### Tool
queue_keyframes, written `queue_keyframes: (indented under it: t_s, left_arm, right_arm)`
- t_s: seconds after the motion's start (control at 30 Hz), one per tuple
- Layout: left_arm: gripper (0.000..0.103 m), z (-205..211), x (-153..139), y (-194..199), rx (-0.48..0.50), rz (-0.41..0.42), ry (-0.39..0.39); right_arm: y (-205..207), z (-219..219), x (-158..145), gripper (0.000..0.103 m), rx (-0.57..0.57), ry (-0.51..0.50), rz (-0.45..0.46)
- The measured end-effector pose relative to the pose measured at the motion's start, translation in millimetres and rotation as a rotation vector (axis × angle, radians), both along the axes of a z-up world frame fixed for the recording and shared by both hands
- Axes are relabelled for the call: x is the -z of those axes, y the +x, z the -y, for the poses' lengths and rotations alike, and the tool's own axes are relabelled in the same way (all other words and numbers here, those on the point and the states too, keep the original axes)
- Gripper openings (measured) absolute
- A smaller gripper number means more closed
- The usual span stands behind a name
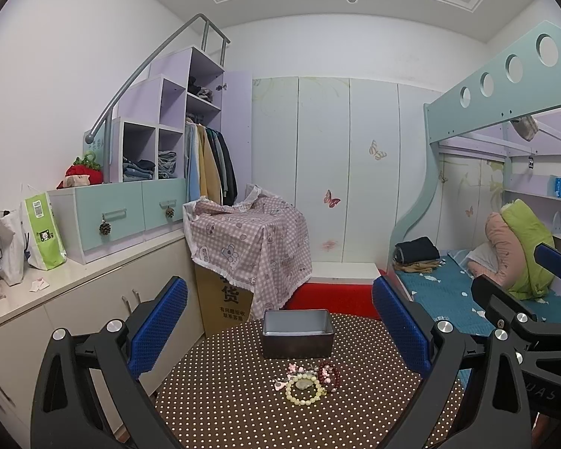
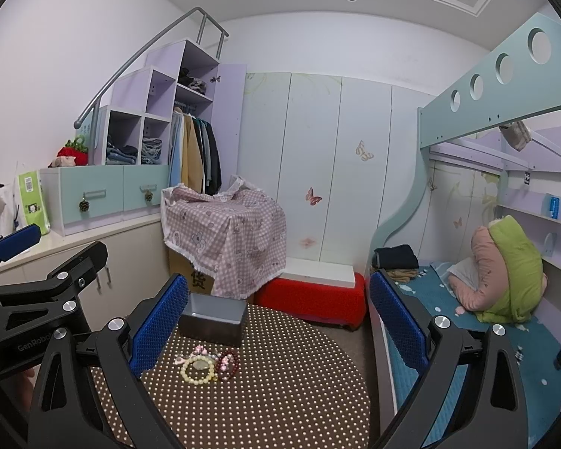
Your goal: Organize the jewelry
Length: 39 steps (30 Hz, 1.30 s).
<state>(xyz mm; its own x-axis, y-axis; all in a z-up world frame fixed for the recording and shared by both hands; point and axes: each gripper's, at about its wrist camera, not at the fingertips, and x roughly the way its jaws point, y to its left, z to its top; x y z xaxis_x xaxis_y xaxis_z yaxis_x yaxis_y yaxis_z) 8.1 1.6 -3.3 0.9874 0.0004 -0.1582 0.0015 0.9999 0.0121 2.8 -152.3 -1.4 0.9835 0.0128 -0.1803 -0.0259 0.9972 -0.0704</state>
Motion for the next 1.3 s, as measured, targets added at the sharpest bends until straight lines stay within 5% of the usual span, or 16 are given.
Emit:
queue_keyframes:
  t_s: [1.3]
  left_arm:
    - [0.096,4.1,4.0,1.0,0.003,-0.018,0.01]
  right_arm:
    - [8.5,4.9,14.0,0.094,-0.001,0.006,-0.013]
